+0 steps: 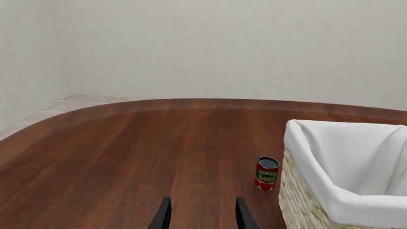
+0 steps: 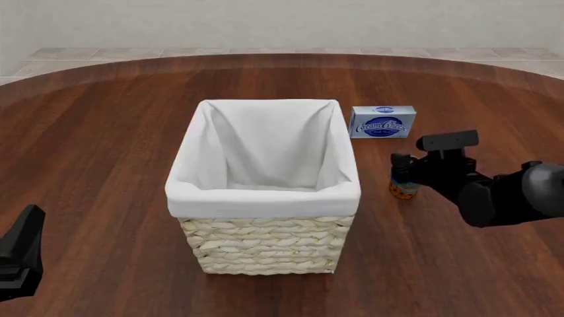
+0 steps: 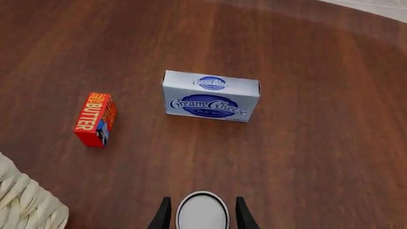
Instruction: Pick up the alphabet soup and put it in the basket.
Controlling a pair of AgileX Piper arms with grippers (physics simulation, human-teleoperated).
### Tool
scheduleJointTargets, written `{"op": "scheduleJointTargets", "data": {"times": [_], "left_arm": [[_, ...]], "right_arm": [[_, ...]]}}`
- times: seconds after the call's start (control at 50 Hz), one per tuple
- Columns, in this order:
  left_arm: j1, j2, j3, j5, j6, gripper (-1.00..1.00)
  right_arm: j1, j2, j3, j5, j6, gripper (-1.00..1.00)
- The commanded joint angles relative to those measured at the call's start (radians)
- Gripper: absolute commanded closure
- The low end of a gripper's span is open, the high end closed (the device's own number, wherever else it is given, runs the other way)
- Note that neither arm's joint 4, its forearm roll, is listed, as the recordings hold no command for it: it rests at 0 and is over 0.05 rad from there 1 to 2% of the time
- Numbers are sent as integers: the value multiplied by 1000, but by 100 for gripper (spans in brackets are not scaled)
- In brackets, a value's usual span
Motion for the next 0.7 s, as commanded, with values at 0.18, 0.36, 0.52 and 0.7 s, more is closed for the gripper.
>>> {"op": "scheduleJointTargets", "data": {"times": [0.18,0.36,0.52,0.7], "left_arm": [[2,0,0,-2,-3,-100],[4,0,0,-3,-4,-100],[3,0,0,-3,-4,-100],[4,0,0,-3,-3,-100]], "right_arm": [[-6,26,-1,-13,-3,-100],[-4,50,-4,-24,-4,-100],[-4,57,-3,-28,-2,-100],[-1,63,-1,-33,-1,-100]]}}
